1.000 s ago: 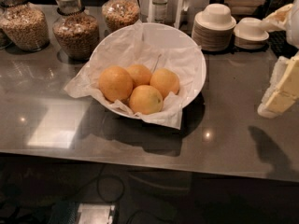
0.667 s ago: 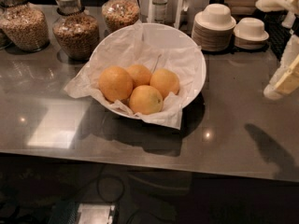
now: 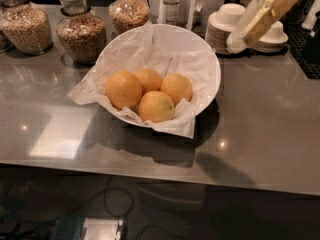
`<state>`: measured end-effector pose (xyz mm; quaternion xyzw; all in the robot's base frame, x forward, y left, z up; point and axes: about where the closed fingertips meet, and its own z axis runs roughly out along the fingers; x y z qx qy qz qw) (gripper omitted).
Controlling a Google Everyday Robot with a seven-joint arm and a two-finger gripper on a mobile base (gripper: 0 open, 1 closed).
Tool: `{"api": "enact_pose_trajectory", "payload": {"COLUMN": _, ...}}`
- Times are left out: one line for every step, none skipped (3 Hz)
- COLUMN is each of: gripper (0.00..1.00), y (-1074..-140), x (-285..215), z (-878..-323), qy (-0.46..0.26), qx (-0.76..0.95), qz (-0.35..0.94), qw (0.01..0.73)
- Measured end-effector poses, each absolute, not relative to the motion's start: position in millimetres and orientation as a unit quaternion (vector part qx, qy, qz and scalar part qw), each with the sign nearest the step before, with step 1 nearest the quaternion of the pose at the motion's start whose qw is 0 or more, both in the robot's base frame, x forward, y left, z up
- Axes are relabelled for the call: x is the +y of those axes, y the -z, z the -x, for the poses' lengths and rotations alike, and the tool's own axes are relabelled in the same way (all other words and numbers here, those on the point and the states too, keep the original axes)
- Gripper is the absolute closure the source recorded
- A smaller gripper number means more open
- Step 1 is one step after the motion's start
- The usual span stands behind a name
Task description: Pick orange from white bowl
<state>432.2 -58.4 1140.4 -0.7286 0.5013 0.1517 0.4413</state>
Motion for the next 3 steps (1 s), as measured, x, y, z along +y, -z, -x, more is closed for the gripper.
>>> {"api": "enact_pose_trajectory", "payload": {"gripper": 0.0, "y": -1162.0, "x": 2.6, "z": -415.0, "qy": -0.16, "qx": 0.473, "qz": 0.73, "qw": 0.465}}
{"api": "enact_pose_trajectory", "payload": {"gripper": 0.0, "y": -1151.5, "x": 52.0, "z": -408.3, "qy": -0.122, "qx": 0.487, "qz": 0.734, "qw": 0.458}}
{"api": "enact_pose_trajectory", "payload": {"gripper": 0.0, "y": -1160.4, "x": 56.2, "z": -398.4, "qy": -0.113, "qx": 0.48, "qz": 0.737, "qw": 0.462}}
